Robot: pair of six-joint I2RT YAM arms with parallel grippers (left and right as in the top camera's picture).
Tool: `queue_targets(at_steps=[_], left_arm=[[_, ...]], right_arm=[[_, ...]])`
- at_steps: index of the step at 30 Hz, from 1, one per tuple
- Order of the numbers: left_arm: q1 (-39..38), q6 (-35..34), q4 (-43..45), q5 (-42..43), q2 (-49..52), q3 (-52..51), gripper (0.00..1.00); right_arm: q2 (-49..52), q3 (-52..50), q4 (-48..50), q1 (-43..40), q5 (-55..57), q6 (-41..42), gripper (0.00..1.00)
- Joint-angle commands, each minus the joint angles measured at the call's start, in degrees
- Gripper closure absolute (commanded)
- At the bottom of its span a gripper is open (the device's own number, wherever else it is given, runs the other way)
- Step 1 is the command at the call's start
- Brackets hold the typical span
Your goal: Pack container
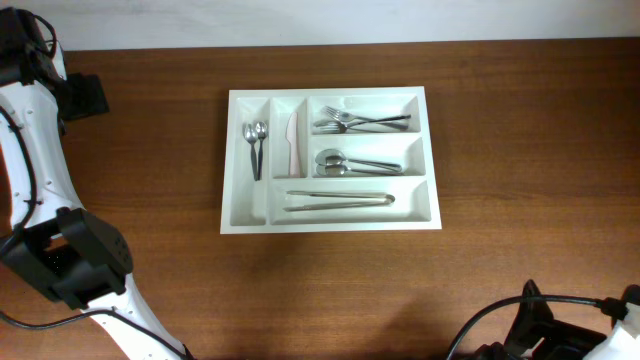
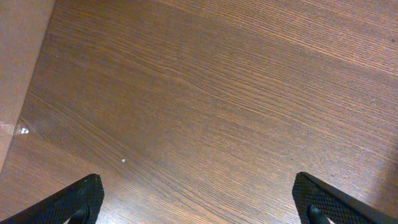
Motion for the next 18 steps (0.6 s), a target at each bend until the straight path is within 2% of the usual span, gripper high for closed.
queue_targets(at_steps=[1, 12, 18], left_arm=[[0.22, -0.57, -0.07, 0.57, -0.48, 1.05, 0.01], [0.22, -0.55, -0.09, 0.57, -0.48, 1.05, 0.01], [0.22, -0.55, -0.09, 0.57, -0.48, 1.05, 0.01]], right_arm=[[-0.13, -0.24, 2.60, -0.11, -0.83, 0.48, 0.01], [-3.96, -0.26, 11.21, 0.24, -0.48, 2.67, 0.01], [-9.73, -2.58, 22.99, 5.18, -0.46, 1.29, 0.01]])
